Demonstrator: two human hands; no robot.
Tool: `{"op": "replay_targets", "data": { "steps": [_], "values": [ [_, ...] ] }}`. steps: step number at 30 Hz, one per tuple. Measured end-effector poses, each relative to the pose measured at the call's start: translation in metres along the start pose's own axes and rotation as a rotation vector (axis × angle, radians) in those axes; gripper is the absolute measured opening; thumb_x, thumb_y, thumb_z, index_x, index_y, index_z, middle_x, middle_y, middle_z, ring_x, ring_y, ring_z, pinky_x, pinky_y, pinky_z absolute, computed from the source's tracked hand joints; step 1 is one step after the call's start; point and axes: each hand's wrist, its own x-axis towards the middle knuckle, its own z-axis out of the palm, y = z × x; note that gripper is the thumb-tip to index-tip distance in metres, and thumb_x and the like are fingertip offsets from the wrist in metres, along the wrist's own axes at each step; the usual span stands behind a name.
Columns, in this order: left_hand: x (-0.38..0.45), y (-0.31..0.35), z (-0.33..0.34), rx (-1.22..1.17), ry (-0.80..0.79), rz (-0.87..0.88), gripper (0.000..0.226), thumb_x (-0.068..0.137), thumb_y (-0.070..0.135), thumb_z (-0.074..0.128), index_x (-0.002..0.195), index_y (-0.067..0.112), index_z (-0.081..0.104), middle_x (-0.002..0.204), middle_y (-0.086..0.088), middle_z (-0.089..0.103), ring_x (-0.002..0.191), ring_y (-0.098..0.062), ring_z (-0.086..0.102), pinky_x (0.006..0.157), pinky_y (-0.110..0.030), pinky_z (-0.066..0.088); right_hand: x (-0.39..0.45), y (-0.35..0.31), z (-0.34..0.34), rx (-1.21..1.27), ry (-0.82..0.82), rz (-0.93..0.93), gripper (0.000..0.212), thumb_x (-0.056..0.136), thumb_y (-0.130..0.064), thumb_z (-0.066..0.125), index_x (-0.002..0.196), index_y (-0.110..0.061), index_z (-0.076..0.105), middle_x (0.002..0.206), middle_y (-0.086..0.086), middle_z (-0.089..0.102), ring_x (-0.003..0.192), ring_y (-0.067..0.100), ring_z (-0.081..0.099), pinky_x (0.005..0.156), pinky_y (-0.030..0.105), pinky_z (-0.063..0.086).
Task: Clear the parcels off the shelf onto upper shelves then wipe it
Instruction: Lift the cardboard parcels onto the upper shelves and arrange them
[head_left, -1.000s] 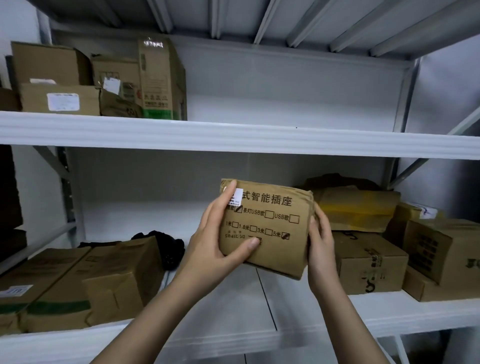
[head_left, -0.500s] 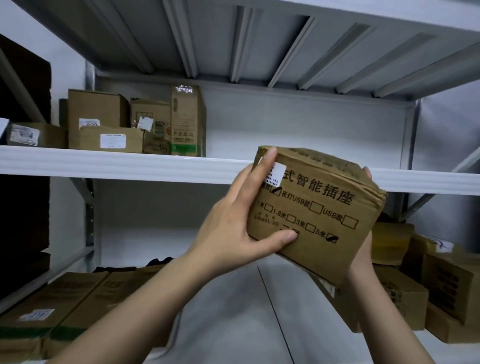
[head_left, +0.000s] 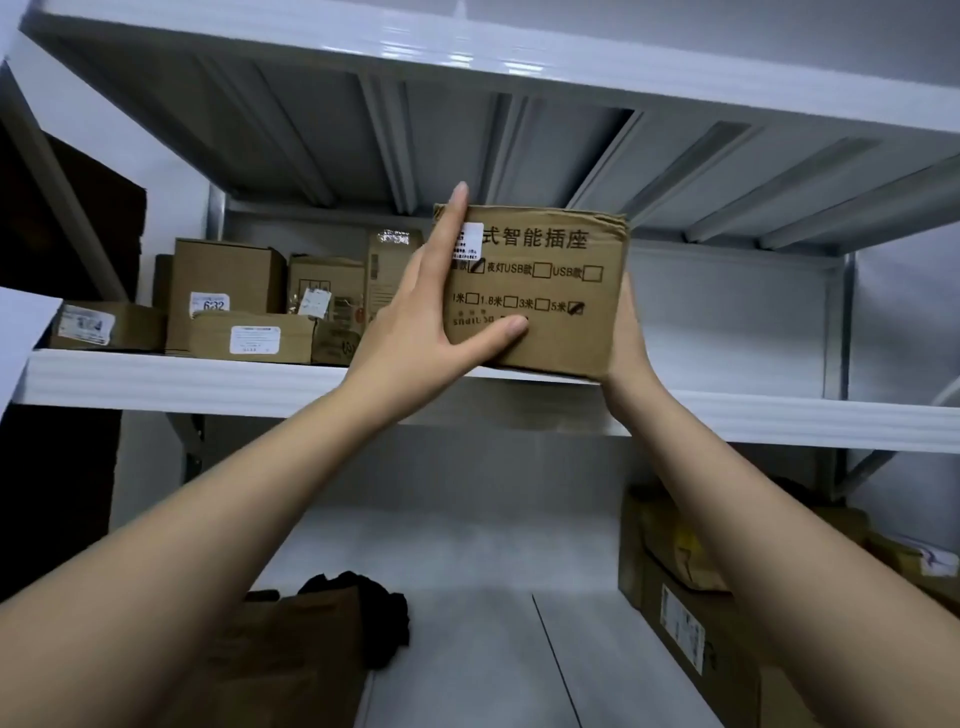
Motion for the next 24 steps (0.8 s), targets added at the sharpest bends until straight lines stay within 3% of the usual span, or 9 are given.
{"op": "replay_targets", "data": {
  "steps": [2, 4, 8, 11, 14, 17, 21, 24],
  "values": [
    [0.009, -0.012, -0.001, 0.009, 0.0, -0.054, 0.095, 0.073, 0.066, 0.058, 0.144, 0.054, -0.004, 0.153, 0.021, 0.018, 0.131, -0.003, 0.034, 0.099, -0.026, 0.031, 0.005, -0.003, 0.013, 0.011, -0.03, 0.067, 0.051, 0.084, -0.045, 0.034, 0.126, -0.025, 0.055, 0.134, 0.003, 0.057, 0.126, 0.022, 0.05, 0.107, 0.042, 0.04],
    [0.015, -0.023, -0.001, 0.024, 0.003, -0.098, 0.096, 0.071, 0.069, 0.056, 0.144, 0.054, -0.003, 0.154, 0.02, 0.019, 0.135, -0.008, 0.033, 0.101, -0.028, 0.032, 0.005, -0.009, 0.025, -0.004, -0.072, 0.11, 0.034, 0.097, -0.032, 0.03, 0.118, -0.023, 0.056, 0.127, 0.007, 0.062, 0.115, 0.021, 0.057, 0.095, 0.03, 0.048],
    [0.023, -0.041, 0.0, 0.057, -0.014, -0.181, 0.098, 0.068, 0.073, 0.055, 0.145, 0.053, -0.002, 0.154, 0.015, 0.022, 0.136, -0.012, 0.035, 0.104, -0.033, 0.034, 0.013, -0.002, 0.035, 0.122, -0.175, 0.295, 0.036, 0.103, -0.029, 0.031, 0.104, -0.013, 0.064, 0.092, 0.001, 0.069, 0.077, 0.01, 0.066, 0.062, 0.015, 0.053],
    [0.025, -0.052, 0.001, 0.132, -0.011, -0.218, 0.096, 0.073, 0.068, 0.059, 0.145, 0.053, -0.003, 0.154, 0.012, 0.023, 0.134, -0.018, 0.039, 0.103, -0.037, 0.039, 0.023, 0.006, 0.042, 0.094, -0.243, 0.4, 0.04, 0.101, -0.039, 0.033, 0.096, -0.019, 0.068, 0.09, -0.001, 0.073, 0.086, 0.014, 0.068, 0.08, 0.023, 0.054],
    [0.027, -0.062, 0.0, 0.203, -0.024, -0.228, 0.094, 0.078, 0.065, 0.06, 0.145, 0.053, -0.005, 0.154, 0.009, 0.023, 0.129, -0.023, 0.046, 0.099, -0.041, 0.044, 0.028, 0.019, 0.045, -0.001, -0.259, 0.42, 0.051, 0.093, -0.055, 0.033, 0.108, -0.023, 0.07, 0.105, -0.005, 0.073, 0.104, 0.017, 0.066, 0.1, 0.039, 0.048],
    [0.031, -0.072, 0.001, 0.234, -0.047, -0.243, 0.095, 0.078, 0.065, 0.06, 0.145, 0.052, -0.007, 0.153, 0.007, 0.023, 0.126, -0.025, 0.048, 0.097, -0.041, 0.045, 0.026, 0.024, 0.044, -0.063, -0.295, 0.401, 0.052, 0.093, -0.055, 0.026, 0.115, -0.029, 0.066, 0.114, -0.009, 0.069, 0.106, 0.015, 0.065, 0.093, 0.037, 0.05],
    [0.036, -0.087, 0.009, 0.325, -0.178, -0.305, 0.102, 0.078, 0.064, 0.06, 0.144, 0.047, -0.017, 0.156, 0.001, 0.016, 0.12, -0.029, 0.053, 0.093, -0.043, 0.049, 0.022, 0.021, 0.04, -0.009, -0.327, 0.358, 0.046, 0.095, -0.049, 0.023, 0.103, -0.034, 0.066, 0.116, -0.005, 0.067, 0.096, 0.017, 0.065, 0.076, 0.034, 0.053],
    [0.039, -0.097, 0.017, 0.329, -0.239, -0.355, 0.104, 0.081, 0.057, 0.061, 0.146, 0.043, -0.019, 0.157, -0.004, 0.018, 0.123, -0.029, 0.05, 0.094, -0.042, 0.047, 0.022, 0.022, 0.039, -0.025, -0.358, 0.342, 0.041, 0.093, -0.06, 0.028, 0.103, -0.044, 0.064, 0.122, -0.009, 0.064, 0.097, 0.017, 0.065, 0.084, 0.038, 0.052]
  ]
}}
